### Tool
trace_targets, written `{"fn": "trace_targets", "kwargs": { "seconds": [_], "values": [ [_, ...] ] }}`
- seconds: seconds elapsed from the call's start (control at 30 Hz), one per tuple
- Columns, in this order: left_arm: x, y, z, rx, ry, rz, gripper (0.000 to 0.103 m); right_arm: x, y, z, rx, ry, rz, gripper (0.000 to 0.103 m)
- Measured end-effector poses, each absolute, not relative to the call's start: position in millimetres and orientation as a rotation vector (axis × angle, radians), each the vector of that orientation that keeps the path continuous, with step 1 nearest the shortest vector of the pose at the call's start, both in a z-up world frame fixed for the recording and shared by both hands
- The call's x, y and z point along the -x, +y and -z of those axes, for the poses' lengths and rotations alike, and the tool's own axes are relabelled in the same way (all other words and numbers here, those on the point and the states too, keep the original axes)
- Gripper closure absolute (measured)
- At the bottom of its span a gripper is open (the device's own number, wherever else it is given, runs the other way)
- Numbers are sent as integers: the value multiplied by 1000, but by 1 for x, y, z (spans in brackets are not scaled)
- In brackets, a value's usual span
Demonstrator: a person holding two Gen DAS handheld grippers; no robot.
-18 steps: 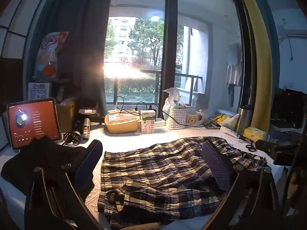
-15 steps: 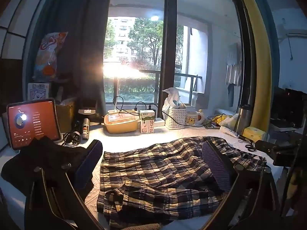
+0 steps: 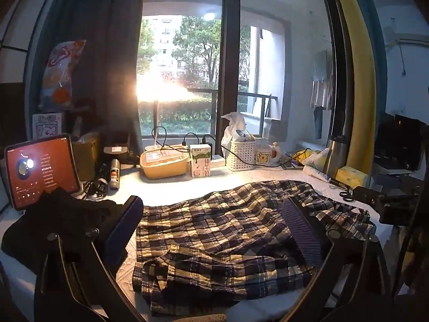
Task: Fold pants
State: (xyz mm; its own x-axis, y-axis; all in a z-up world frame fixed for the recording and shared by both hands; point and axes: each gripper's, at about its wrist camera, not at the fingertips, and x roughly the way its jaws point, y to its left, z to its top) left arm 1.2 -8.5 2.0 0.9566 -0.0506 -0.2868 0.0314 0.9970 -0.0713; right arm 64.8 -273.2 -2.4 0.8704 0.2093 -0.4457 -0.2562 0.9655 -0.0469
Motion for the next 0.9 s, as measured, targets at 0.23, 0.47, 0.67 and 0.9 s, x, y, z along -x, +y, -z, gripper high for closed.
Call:
{"fn": "trace_targets", "kwargs": {
  "seconds": [0.23, 0.47, 0.67, 0.9],
  "values": [
    [1, -5, -3, 80, 276, 19, 1, -64, -275, 1, 106, 447, -243, 8],
    [1, -3, -4, 86, 278, 17, 1, -63, -273, -1, 111, 450, -251, 8],
    [2, -3, -4, 80, 270, -2, 1, -63, -273, -3, 111, 448, -249, 8],
    [3, -4, -5, 78, 268, -5, 1, -63, -275, -3, 108, 446, -247, 8]
  ]
}}
